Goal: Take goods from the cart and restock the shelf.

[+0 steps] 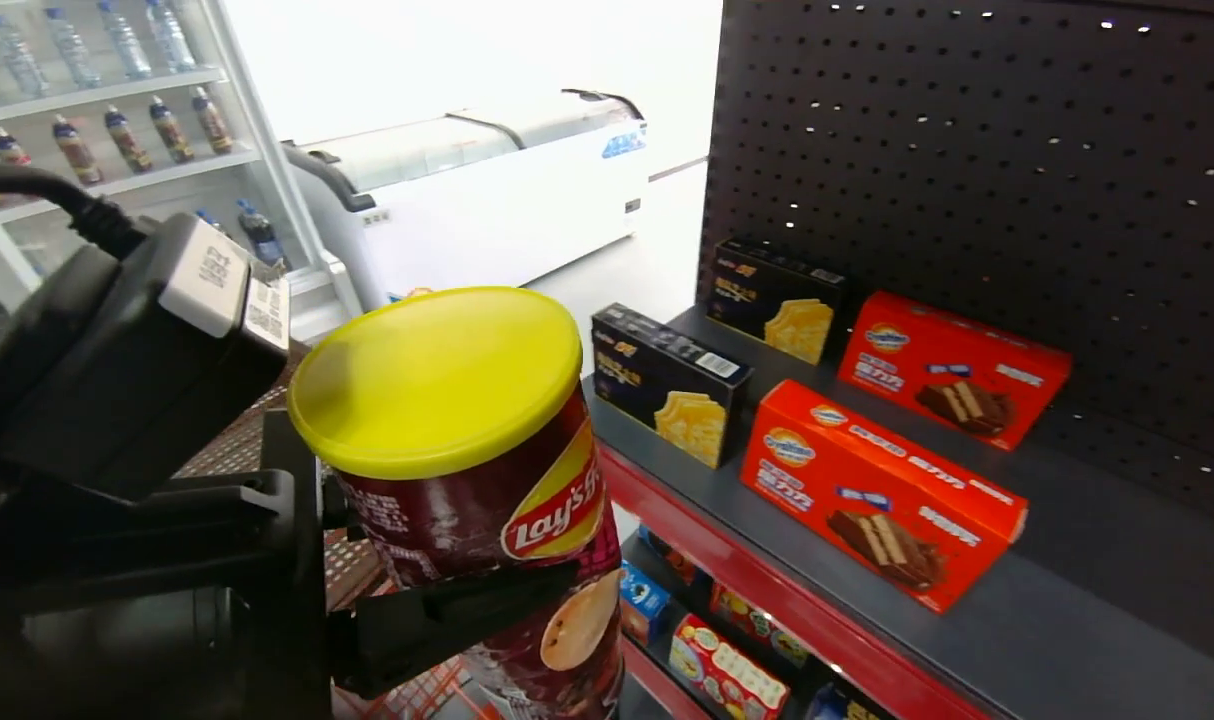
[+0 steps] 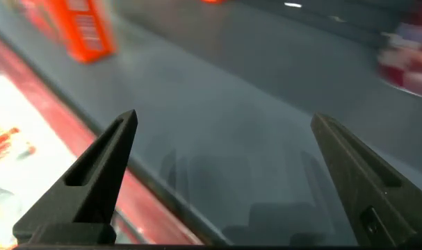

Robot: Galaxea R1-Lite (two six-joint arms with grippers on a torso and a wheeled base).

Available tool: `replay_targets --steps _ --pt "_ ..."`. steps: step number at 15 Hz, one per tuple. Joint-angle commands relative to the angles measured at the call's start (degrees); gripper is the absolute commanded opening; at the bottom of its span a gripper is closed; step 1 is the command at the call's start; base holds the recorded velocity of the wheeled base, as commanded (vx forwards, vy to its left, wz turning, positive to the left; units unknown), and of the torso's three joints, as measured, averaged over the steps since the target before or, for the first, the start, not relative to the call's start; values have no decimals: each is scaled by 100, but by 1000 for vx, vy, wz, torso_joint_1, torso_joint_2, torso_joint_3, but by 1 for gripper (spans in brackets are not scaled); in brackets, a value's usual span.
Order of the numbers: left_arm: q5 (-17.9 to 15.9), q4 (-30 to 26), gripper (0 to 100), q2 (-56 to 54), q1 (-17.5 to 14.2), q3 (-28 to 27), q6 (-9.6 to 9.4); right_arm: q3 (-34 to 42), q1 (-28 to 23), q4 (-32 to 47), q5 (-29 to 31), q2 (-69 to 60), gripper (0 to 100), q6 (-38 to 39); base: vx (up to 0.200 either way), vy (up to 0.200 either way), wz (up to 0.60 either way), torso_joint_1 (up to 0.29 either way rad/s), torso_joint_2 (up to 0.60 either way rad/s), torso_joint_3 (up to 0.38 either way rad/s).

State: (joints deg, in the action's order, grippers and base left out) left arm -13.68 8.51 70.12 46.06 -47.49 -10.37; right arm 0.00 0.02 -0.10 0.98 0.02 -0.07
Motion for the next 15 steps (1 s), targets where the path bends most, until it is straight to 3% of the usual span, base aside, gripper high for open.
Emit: replay_targets --steps 1,5,13,15 --pt "5 2 0 2 61 -5 0 0 -2 -8 -1 6 100 -1 0 0 -600 -7 -2 2" --pt "14 -7 0 -113 457 -14 0 0 -2 1 -1 6 100 -1 0 0 -600 2 4 2" --pt "49 2 0 -113 466 -23 9 0 6 1 -1 6 100 -1 0 0 -600 4 4 5" --pt "49 -7 0 -113 466 -14 9 0 -2 -8 -1 6 100 -1 0 0 0 0 0 0"
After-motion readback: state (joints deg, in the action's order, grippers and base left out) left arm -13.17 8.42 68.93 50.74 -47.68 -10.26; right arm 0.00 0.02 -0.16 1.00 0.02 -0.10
